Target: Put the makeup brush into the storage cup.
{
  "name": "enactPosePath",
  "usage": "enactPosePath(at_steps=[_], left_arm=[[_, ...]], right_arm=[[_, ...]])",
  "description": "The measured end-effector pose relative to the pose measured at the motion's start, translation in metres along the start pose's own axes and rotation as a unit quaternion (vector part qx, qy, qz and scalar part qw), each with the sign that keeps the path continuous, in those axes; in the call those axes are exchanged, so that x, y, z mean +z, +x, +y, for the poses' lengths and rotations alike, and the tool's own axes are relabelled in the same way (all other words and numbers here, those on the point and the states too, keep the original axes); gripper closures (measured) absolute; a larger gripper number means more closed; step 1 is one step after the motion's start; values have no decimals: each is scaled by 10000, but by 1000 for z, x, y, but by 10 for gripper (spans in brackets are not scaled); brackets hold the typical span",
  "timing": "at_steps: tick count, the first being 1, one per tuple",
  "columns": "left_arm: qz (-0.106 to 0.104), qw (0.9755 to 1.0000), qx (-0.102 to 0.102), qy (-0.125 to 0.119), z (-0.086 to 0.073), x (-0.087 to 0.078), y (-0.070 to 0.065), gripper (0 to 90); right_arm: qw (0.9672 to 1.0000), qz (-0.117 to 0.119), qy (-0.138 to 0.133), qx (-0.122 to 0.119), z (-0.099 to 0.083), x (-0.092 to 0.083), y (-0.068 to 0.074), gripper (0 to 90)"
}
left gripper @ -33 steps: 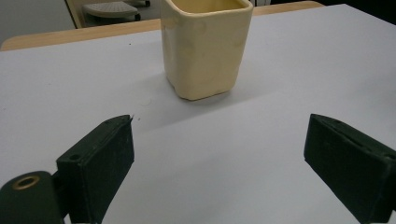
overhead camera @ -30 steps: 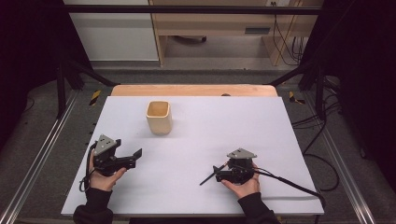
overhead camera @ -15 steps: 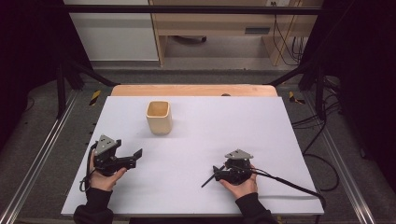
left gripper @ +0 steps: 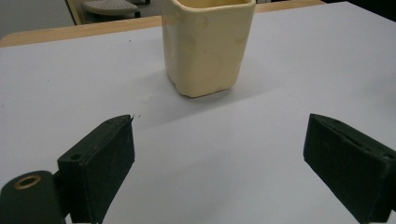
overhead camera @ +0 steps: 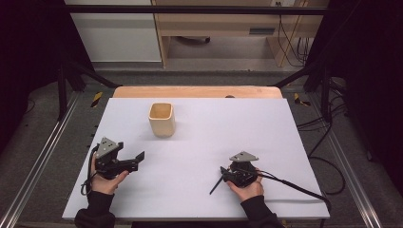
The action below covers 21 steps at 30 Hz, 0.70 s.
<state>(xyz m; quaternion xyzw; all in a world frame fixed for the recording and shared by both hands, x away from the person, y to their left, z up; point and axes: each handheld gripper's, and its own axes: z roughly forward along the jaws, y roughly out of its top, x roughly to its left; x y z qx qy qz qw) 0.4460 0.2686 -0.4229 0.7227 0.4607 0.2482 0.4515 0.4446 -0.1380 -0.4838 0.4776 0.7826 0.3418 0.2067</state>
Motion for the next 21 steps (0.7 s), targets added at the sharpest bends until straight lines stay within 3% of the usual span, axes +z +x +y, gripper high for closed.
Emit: enactPosePath(at_steps=[6,13,21], left_arm=[[-8,10000,-13,-1,0,0,0,84],[-11,10000,-7,3,0,0,0,85],[-24,10000,-6,0,0,0,0,87]], right_arm=[[10000,26,16,-64,1,-1,-2,512],[9999,-9,3,-133,1,-1,-3,489],[9999,82,23,-131,1,-1,-3,580]])
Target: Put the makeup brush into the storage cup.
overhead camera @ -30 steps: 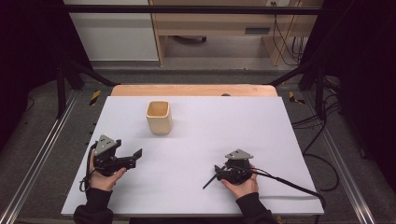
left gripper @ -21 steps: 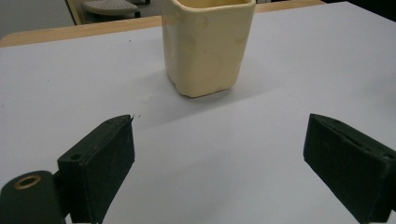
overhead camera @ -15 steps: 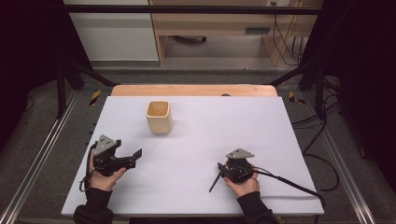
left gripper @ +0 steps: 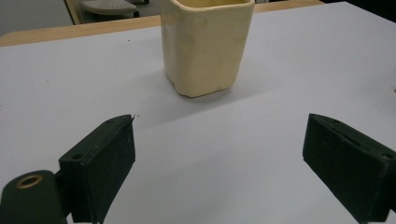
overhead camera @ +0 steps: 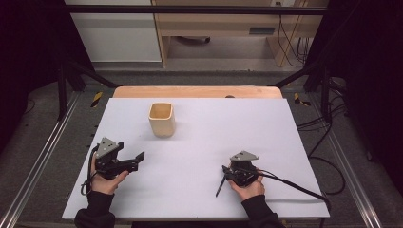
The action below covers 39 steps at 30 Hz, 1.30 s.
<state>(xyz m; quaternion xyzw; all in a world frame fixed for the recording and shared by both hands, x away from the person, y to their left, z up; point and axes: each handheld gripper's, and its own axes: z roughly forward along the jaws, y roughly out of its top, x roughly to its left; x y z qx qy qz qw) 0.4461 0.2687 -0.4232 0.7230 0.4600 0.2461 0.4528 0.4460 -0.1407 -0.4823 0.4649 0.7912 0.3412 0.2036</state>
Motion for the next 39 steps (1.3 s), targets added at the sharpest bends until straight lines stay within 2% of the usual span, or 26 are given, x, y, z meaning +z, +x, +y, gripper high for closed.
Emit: enactPosePath(at_steps=[4,7,13,15,16,17,21,23,24,28,33,38,39], left_arm=[[-2,10000,-3,3,0,0,0,88],[-7,10000,-6,4,0,0,0,88],[-15,10000,1,14,0,0,0,89],[-18,10000,2,13,0,0,0,89],[-21,10000,6,14,0,0,0,89],[-19,10000,9,12,0,0,0,90],[-23,10000,9,14,0,0,0,90],[-26,10000,9,13,0,0,0,90],[-24,10000,15,15,0,0,0,90],[-28,10000,14,19,0,1,0,90],[-44,10000,19,32,0,1,0,90],[-48,10000,2,63,-1,2,2,89],[-51,10000,-2,62,-1,3,2,89]], right_arm=[[10000,71,32,-2,1,-1,-1,646],[9999,73,5,-105,0,0,-4,689],[9998,166,53,36,1,-2,-7,765],[9999,135,54,-51,2,-1,-9,780],[9999,144,83,11,2,-1,-8,786],[9999,139,78,-65,2,-1,-10,794],[9997,184,138,-72,4,-1,-12,827],[9995,250,174,-56,5,-1,-13,828],[9995,215,177,-151,5,0,-15,829],[9992,237,197,-265,7,1,-18,825],[9991,231,171,-296,8,-1,-19,719],[9990,381,125,-203,17,-10,-25,643],[9988,459,148,-86,20,-14,-26,628]])
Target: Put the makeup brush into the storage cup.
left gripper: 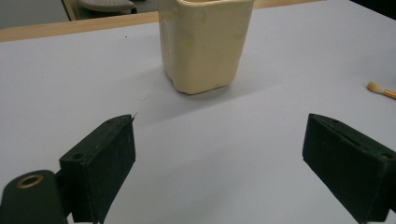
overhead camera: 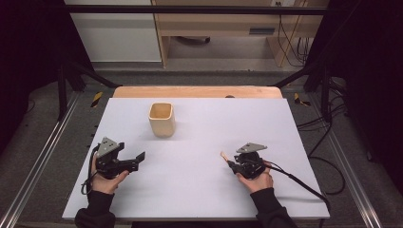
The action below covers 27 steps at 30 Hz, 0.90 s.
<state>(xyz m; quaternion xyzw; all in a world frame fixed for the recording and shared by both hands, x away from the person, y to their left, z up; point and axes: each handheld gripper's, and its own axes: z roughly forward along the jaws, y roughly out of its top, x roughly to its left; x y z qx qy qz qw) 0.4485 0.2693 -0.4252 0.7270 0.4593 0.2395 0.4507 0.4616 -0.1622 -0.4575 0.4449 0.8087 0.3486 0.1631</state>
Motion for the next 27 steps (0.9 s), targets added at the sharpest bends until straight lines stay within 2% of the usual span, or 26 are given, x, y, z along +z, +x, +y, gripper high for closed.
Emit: enactPosePath(at_steps=[5,7,11,24,26,27], left_arm=[[-6,10000,-28,-1,0,0,1,89],[-9,10000,-13,16,0,1,0,89],[-8,10000,-1,40,-1,2,0,88],[-6,10000,24,78,-2,5,-1,87],[-7,10000,21,74,-2,4,-1,87],[-9,10000,18,73,-2,4,-1,87]], right_arm=[[10000,22,-13,-8,6,-10,-7,586],[9999,75,87,12,9,-12,-11,565],[9995,53,304,-98,13,-15,-14,531],[9964,47,762,-365,24,-19,-14,482],[9962,59,785,-377,24,-18,-14,481],[9953,87,898,-340,27,-18,-11,479]])
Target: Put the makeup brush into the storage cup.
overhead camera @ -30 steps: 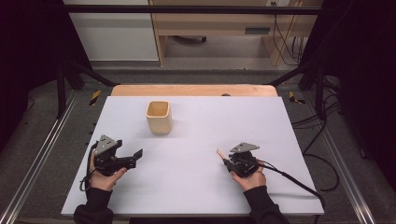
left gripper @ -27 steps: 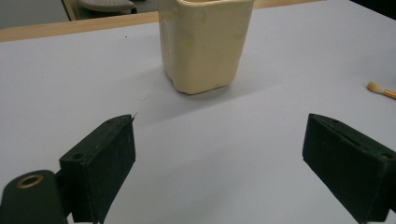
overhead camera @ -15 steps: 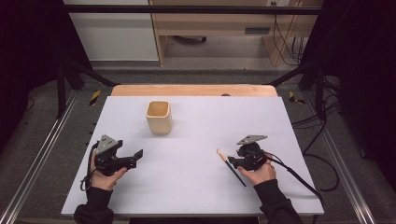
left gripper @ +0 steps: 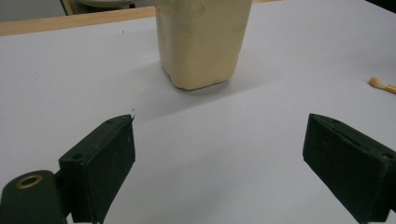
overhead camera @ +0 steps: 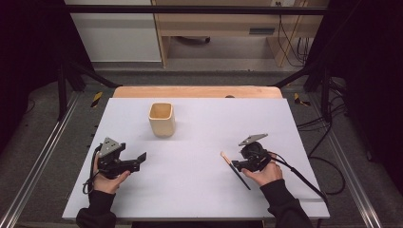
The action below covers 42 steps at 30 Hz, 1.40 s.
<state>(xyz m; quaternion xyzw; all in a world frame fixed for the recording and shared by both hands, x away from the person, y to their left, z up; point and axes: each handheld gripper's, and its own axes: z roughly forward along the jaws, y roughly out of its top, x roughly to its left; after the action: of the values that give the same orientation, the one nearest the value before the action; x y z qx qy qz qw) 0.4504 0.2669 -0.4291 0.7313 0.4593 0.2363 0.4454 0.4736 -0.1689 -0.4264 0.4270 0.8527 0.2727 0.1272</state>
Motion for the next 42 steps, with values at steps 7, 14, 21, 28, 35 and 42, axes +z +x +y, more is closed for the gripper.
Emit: enactPosePath(at_steps=[7,14,21,28,35,42], left_arm=[[-5,10000,32,20,-1,1,-2,87],[-8,10000,30,18,-1,1,-1,87],[-15,10000,45,32,-1,1,-2,87],[-9,10000,62,65,-2,2,-2,87],[-5,9999,69,82,-2,3,-2,87],[-7,9999,66,87,-3,3,-2,87]], right_arm=[[9996,16,235,-134,3,7,5,473],[9988,64,484,-88,4,13,6,505],[9973,101,719,-83,4,19,7,541],[9952,118,966,-139,3,24,8,610],[9934,163,1118,-186,2,27,9,685],[9924,204,1195,-202,2,30,9,727]])
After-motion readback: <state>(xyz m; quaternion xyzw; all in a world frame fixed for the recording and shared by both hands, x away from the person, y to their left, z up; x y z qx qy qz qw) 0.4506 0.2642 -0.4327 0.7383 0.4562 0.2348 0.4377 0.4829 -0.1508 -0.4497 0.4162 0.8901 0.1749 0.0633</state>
